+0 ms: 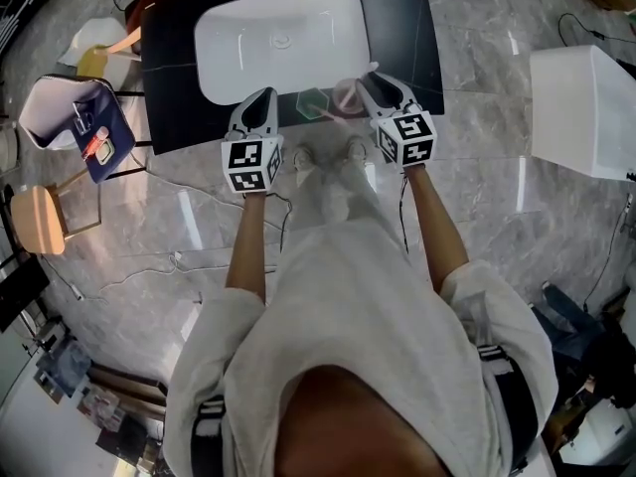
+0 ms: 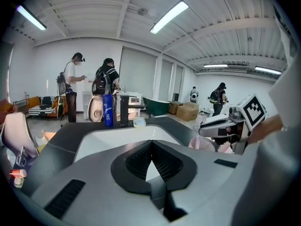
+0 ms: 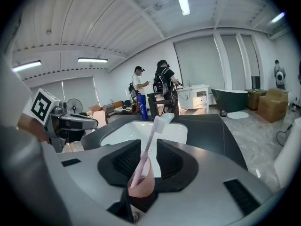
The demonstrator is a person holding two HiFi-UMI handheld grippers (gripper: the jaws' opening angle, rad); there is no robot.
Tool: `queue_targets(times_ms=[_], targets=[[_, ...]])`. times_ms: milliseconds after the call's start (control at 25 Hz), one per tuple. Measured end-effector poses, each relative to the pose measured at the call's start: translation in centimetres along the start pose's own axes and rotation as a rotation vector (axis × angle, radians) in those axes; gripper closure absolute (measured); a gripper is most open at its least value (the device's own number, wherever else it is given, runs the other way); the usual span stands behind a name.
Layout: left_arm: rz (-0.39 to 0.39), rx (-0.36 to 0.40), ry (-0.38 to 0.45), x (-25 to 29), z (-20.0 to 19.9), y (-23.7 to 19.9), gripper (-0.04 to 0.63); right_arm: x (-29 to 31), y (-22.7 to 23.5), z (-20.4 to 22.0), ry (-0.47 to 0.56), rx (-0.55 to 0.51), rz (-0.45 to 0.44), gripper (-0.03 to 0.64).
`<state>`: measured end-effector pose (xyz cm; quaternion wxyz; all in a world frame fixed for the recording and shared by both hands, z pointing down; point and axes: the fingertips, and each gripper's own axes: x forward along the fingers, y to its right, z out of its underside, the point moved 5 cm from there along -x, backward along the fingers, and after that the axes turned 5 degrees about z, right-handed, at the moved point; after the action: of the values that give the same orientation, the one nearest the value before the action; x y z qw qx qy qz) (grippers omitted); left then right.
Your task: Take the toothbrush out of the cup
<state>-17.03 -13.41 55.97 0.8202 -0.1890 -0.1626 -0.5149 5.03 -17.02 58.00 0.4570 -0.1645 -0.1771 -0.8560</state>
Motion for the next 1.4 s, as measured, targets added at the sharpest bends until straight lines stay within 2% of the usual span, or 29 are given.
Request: queue_targets(times_ms=[200,440,920,1120,1400], targets=[[-0.017,0.001,0.009,-0.4,-0.4,-0.2,0.569,0.5,-0.1,-0.2,-0.012,0.007,-0.010,0.556],[-0.023,0.004,0.035,-0.9,-1.9,-0.4,0.569,-0.8,-1.3,-1.7,0.022,-0.003,-0.043,0.582],[0.003,0.038,0.102,-0.1,-6.0,0.1,0.569,-5.4,-1.7,-10.8,0.256,-0.049,-0.042,0.583],[0.029,0.062,0.126,0.6,-7.9,0.7,0.569,-6.9,0.2,-13.4,0.320,-0.051,0.028,0.583],[0.073,0.082,0.129,2.2,-9.2,1.4,0.569,-9.2,5.1,-12.2,0.293,-0.037,0.190,0.583]])
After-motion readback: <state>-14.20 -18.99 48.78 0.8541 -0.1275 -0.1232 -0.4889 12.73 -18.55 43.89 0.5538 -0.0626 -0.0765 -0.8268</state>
